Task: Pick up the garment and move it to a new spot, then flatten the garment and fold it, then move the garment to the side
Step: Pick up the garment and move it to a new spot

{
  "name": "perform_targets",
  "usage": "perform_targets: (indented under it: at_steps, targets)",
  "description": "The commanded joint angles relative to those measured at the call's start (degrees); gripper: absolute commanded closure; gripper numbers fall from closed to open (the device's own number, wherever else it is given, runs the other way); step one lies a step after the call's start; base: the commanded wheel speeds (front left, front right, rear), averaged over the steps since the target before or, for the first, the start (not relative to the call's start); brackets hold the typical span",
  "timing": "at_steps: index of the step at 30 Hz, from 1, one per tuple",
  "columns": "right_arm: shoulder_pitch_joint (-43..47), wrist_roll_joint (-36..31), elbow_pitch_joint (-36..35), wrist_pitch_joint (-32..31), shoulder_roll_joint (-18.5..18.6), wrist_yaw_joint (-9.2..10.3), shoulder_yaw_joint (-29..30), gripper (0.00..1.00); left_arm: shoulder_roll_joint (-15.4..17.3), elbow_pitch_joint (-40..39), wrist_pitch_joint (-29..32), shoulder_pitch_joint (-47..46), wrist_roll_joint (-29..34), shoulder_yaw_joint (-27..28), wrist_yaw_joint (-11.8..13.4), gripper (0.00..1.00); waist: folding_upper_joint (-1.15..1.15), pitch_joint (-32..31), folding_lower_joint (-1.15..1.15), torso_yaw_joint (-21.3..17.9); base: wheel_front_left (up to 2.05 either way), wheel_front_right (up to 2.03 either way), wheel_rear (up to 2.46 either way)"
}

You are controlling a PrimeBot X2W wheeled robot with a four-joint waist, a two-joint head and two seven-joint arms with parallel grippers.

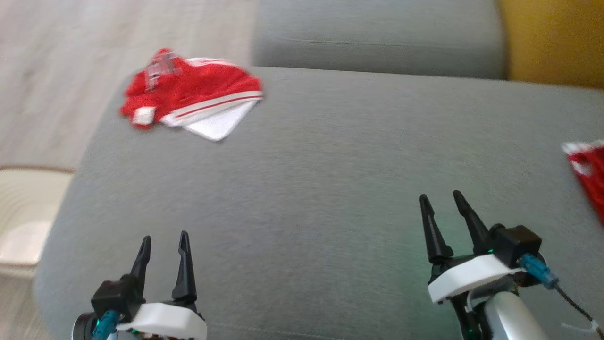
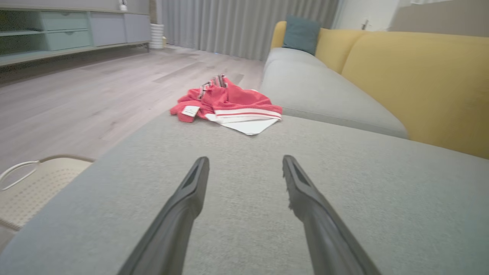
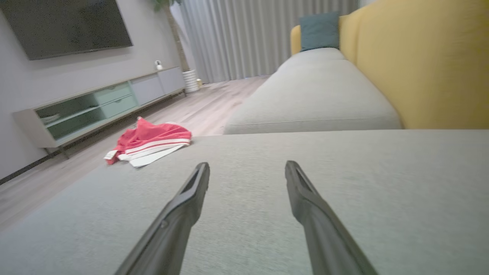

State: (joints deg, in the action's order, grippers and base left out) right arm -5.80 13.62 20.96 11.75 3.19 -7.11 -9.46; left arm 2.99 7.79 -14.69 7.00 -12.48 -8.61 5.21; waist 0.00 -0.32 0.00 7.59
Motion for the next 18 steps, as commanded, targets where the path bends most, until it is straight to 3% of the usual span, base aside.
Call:
perform_targets:
  at_steps: [1,11,18]
  targets:
    - [-1.03,0.29,-2.39,0.27,-0.31,-0.37,-1.77,0.0,-0.11,-2.12,-0.3,-1.92,0.75,1.82,-0.18,0.0,0.0,-0.7,0.0,6.38,0.0,0.0,0.0]
    - [-0.12,1.87,-2.53,0.28,-0.31,-0.37,-4.45,0.0,-0.11,-2.54,-0.3,-0.46,1.99,3.01,-1.23,0.0,0.0,-1.87,0.0,18.18,0.0,0.0,0.0]
    - [-0.51,2.65,-2.3,0.27,-0.31,-0.37,-6.95,0.0,-0.12,-3.33,-0.3,0.53,2.07,4.26,-1.05,0.0,0.0,-1.89,0.0,21.15,0.0,0.0,0.0]
